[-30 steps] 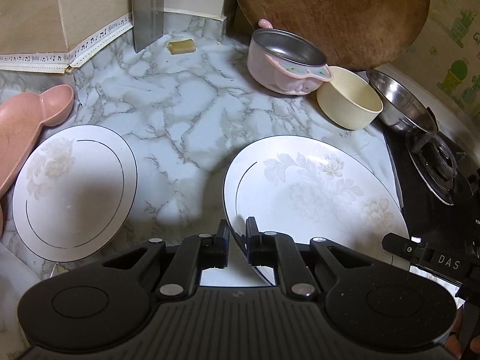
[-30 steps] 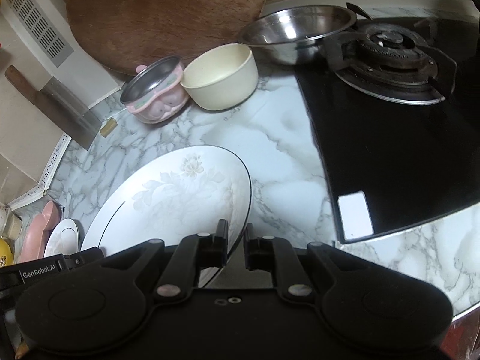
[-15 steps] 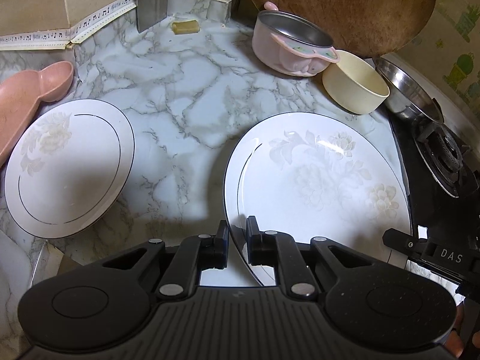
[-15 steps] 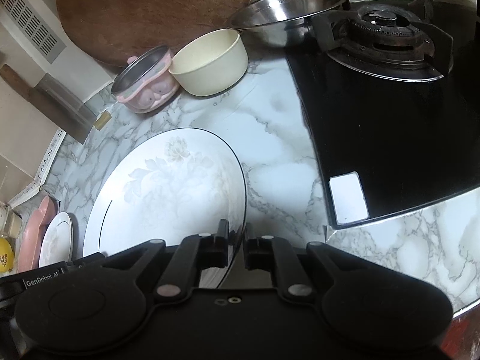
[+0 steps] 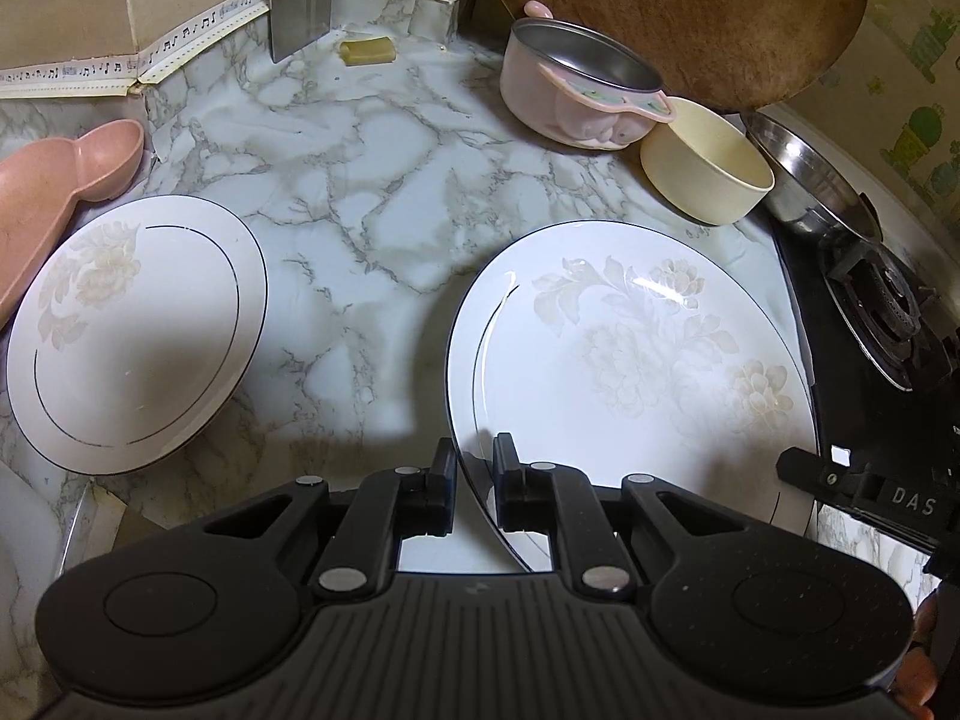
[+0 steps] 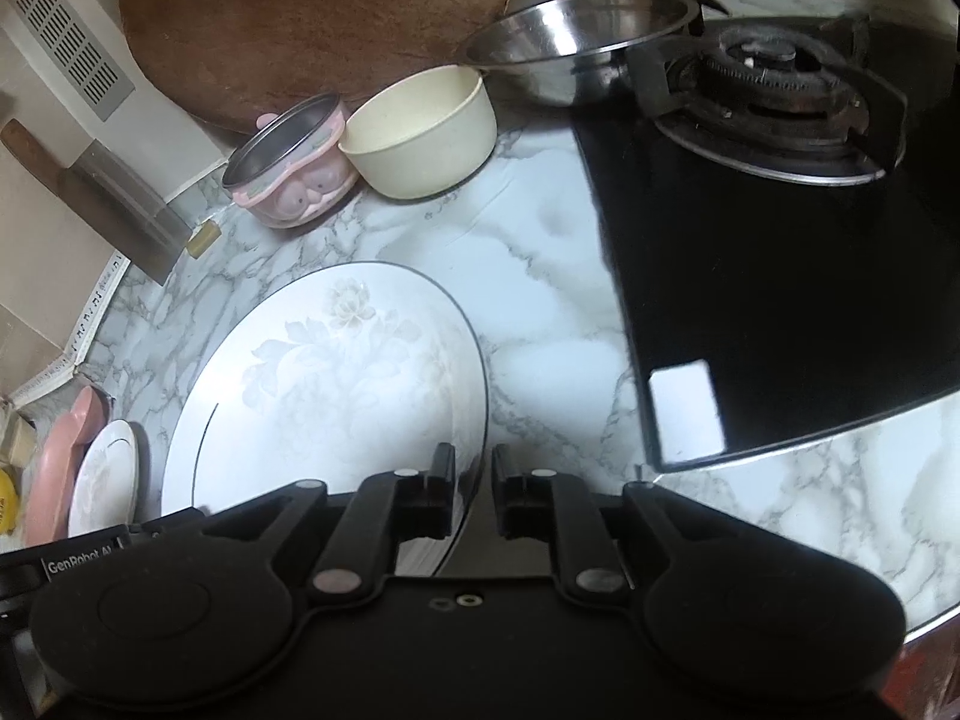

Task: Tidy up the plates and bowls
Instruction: 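Lower the large plate onto the counter and open both grippers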

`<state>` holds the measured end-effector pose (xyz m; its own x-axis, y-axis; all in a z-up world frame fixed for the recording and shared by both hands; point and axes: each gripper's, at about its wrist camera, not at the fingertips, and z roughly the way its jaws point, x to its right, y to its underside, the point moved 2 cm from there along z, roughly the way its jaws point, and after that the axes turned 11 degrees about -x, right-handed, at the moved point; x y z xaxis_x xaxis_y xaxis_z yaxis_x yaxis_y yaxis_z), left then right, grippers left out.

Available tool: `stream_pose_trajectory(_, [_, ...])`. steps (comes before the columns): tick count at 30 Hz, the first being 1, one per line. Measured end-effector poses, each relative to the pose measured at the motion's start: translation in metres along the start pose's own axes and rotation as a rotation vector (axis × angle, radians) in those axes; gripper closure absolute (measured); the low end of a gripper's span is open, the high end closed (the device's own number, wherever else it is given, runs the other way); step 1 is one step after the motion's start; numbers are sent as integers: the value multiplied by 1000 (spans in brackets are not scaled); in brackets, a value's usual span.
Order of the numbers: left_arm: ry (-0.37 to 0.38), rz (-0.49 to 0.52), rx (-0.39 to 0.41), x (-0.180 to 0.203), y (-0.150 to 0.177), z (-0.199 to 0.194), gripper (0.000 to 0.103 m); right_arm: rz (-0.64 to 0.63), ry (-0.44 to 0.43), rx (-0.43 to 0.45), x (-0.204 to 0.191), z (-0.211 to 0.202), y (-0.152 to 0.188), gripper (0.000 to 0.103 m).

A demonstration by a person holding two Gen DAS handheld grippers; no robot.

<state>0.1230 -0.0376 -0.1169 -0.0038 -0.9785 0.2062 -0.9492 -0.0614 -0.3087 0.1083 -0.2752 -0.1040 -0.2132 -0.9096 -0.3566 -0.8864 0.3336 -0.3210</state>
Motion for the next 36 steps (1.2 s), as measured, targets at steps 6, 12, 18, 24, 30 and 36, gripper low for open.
stream_pose_trajectory(6, [-6, -7, -1, 0, 5, -3, 92, -44, 19, 31, -3, -12, -2, 81])
stream_pose_trajectory(12, [-40, -4, 20, -2, 12, -9, 91, -126, 15, 67, -13, -22, -5, 69])
stream_pose_trajectory(18, [-55, -18, 38, -1, 12, -17, 90, -154, -2, 56, -16, -20, -7, 65])
stream_pose_trajectory(24, [-79, -55, 76, -7, 18, -29, 63, -203, -34, 72, -26, -26, -7, 53])
stream_pose_trajectory(30, [-111, -94, 147, -13, 19, -50, 46, -277, -71, 101, -43, -34, -11, 36])
stream_pose_trajectory(36, [-146, -120, 209, -24, 22, -71, 46, -363, -106, 121, -66, -40, -14, 22])
